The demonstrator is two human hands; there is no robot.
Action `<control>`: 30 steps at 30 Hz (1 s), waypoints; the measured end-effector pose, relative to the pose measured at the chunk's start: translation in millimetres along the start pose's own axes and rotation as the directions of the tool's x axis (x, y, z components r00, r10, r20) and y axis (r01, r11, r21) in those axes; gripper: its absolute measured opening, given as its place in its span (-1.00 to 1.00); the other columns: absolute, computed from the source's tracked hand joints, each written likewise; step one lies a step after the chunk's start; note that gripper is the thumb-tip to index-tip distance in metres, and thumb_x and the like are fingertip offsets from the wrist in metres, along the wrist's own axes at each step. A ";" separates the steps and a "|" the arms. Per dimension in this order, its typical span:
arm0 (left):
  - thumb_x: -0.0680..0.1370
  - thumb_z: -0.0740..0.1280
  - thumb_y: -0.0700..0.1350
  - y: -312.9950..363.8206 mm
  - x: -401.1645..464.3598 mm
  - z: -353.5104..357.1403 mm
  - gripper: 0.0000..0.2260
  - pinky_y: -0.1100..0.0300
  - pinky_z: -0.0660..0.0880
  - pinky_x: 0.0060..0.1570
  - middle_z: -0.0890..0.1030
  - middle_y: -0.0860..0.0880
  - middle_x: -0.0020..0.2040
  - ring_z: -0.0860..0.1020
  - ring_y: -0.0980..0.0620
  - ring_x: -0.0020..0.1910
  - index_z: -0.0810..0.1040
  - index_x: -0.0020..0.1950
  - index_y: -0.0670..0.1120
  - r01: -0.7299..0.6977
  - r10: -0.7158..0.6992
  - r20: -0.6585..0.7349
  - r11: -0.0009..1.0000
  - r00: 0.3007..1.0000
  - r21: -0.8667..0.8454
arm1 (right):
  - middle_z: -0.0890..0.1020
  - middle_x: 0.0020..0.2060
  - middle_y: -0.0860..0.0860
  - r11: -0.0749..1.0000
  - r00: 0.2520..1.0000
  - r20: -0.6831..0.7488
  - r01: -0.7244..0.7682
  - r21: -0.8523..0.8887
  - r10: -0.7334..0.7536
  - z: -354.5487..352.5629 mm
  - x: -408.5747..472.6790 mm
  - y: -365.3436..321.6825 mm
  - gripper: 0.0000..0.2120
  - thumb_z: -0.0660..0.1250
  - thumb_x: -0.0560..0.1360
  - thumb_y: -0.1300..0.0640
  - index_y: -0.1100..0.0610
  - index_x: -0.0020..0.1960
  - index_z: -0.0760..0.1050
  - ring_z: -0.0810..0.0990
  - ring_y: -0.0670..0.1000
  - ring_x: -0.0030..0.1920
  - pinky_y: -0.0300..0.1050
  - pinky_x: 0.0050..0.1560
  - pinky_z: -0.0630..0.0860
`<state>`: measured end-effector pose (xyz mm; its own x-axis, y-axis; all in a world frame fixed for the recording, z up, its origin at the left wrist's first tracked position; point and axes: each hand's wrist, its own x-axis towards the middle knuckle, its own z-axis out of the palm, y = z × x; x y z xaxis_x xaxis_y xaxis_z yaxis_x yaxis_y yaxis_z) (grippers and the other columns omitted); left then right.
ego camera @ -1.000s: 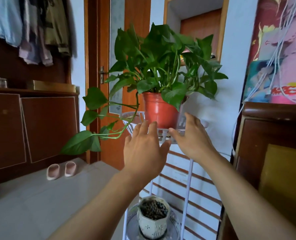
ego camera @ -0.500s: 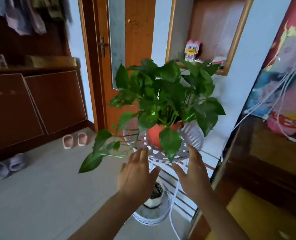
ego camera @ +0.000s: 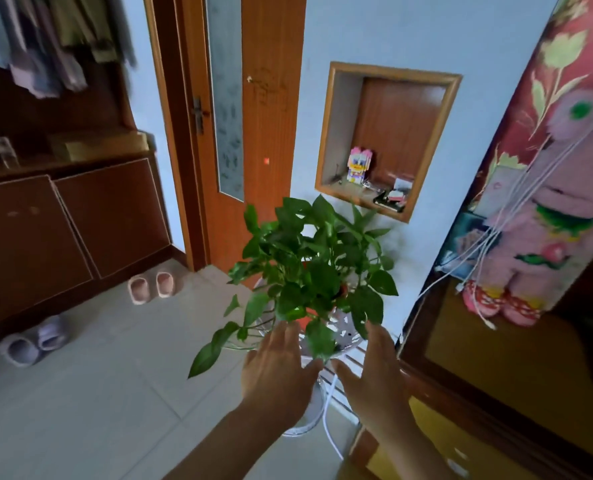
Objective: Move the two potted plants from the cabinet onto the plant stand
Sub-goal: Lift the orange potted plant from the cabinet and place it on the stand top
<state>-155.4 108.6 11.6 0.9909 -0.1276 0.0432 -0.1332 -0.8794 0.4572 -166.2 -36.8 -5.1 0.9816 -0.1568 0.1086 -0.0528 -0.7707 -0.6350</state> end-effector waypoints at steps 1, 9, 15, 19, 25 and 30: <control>0.55 0.15 0.15 4.2 -4.6 -12.4 -0.45 0.05 0.26 0.38 0.21 0.05 0.51 0.25 0.01 0.46 0.07 0.48 0.04 -0.004 0.004 -0.010 1.000 1.000 0.003 | 0.07 0.53 0.07 1.000 1.000 0.001 -0.003 0.020 0.003 -11.4 -5.7 -12.9 0.01 0.02 0.30 -0.49 0.12 0.53 -0.03 0.05 0.03 0.53 -0.10 0.45 0.13; 0.55 0.15 0.15 25.3 -50.2 -87.6 -0.47 -0.03 0.31 0.35 0.29 0.01 0.46 0.32 -0.01 0.41 0.14 0.46 -0.01 -0.015 0.014 -0.076 1.000 0.997 -0.012 | 0.15 0.50 0.14 0.992 0.994 -0.016 0.107 0.060 -0.106 -59.4 -44.2 -74.4 -0.18 0.27 0.46 -0.23 0.18 0.52 0.04 0.14 0.09 0.50 0.07 0.42 0.26; 0.54 0.15 0.21 20.6 -69.1 -118.3 -0.44 -0.04 0.32 0.35 0.27 0.02 0.48 0.33 -0.01 0.41 0.14 0.46 0.02 -0.041 0.040 -0.122 0.999 0.992 -0.007 | 0.17 0.48 0.17 0.986 0.986 -0.080 0.154 0.058 -0.149 -70.6 -57.5 -114.8 0.33 -0.22 0.03 -0.68 0.23 0.50 0.08 0.16 0.11 0.49 0.10 0.38 0.33; 0.51 0.10 0.28 -1.5 -68.9 -133.3 -0.36 -0.07 0.33 0.36 0.23 0.02 0.52 0.32 -0.02 0.43 0.08 0.49 0.02 -0.088 0.083 -0.125 0.996 0.989 -0.033 | 0.14 0.49 0.16 0.991 0.989 -0.079 0.126 0.038 -0.123 -59.4 -60.1 -138.4 0.06 0.04 0.21 -0.46 0.21 0.50 0.07 0.08 0.08 0.51 0.06 0.40 0.32; 0.53 0.16 0.21 -62.5 -48.8 -160.1 -0.46 0.00 0.33 0.29 0.39 0.01 0.40 0.43 -0.01 0.32 0.15 0.44 0.04 -0.180 0.174 -0.109 0.983 0.979 -0.040 | 0.10 0.51 0.12 1.000 0.990 -0.142 -0.008 -0.023 0.005 -8.4 -47.3 -183.1 -0.17 0.34 0.45 -0.17 0.16 0.51 0.03 0.20 0.10 0.48 0.11 0.37 0.34; 0.56 0.12 0.17 -128.9 -20.2 -189.5 -0.50 0.00 0.32 0.27 0.37 -0.01 0.40 0.40 -0.05 0.34 0.15 0.45 0.05 -0.348 0.349 -0.065 0.937 0.935 0.015 | 0.07 0.52 0.16 0.988 0.967 -0.216 -0.151 -0.046 0.137 46.5 -31.2 -238.7 -0.22 0.34 0.48 -0.07 0.18 0.52 0.02 0.08 0.13 0.52 0.05 0.48 0.17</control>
<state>-154.3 311.5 120.2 0.8814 -0.3961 0.2574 -0.4703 -0.7867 0.3999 -175.7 180.9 107.5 0.9021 -0.3909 0.1830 -0.2084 -0.7657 -0.6085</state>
